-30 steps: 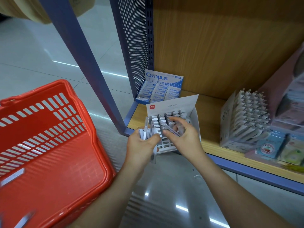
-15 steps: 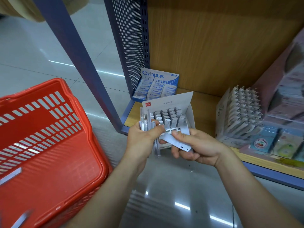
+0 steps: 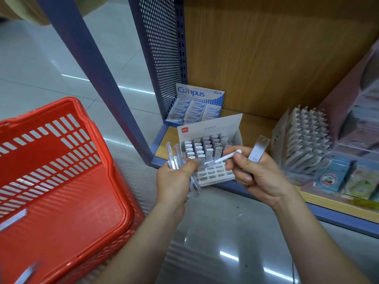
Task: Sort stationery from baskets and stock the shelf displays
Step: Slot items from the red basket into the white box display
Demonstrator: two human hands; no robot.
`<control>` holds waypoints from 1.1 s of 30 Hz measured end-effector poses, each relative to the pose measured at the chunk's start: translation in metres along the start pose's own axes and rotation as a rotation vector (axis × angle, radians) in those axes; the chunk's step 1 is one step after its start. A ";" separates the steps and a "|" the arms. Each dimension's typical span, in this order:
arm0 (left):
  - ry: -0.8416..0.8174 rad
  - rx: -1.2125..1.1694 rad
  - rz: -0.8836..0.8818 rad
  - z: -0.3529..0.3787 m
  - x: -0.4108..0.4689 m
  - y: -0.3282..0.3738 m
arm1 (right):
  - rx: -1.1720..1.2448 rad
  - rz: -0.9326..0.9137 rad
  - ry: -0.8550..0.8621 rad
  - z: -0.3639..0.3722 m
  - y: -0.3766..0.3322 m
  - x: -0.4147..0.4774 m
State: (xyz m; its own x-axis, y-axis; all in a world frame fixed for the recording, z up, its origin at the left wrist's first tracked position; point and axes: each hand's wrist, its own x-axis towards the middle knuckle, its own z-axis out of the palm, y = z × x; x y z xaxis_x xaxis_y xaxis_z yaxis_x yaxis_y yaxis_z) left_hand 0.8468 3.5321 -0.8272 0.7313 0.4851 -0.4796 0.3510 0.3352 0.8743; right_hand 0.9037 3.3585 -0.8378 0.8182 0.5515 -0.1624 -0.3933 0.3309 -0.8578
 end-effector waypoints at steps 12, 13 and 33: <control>0.051 0.234 0.155 -0.014 0.016 -0.014 | -0.385 0.126 0.317 0.004 0.027 0.026; 0.045 0.240 0.158 -0.014 0.017 -0.013 | -0.487 0.123 0.355 0.005 0.029 0.028; 0.004 0.368 0.167 -0.016 0.031 -0.018 | -1.590 -0.375 0.204 0.007 0.036 0.033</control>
State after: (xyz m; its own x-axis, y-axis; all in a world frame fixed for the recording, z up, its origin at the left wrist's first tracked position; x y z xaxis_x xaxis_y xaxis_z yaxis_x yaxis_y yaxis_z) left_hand 0.8536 3.5542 -0.8586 0.7941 0.5116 -0.3282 0.4139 -0.0598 0.9083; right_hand 0.9133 3.3937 -0.8710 0.8516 0.4805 0.2097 0.5204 -0.7261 -0.4495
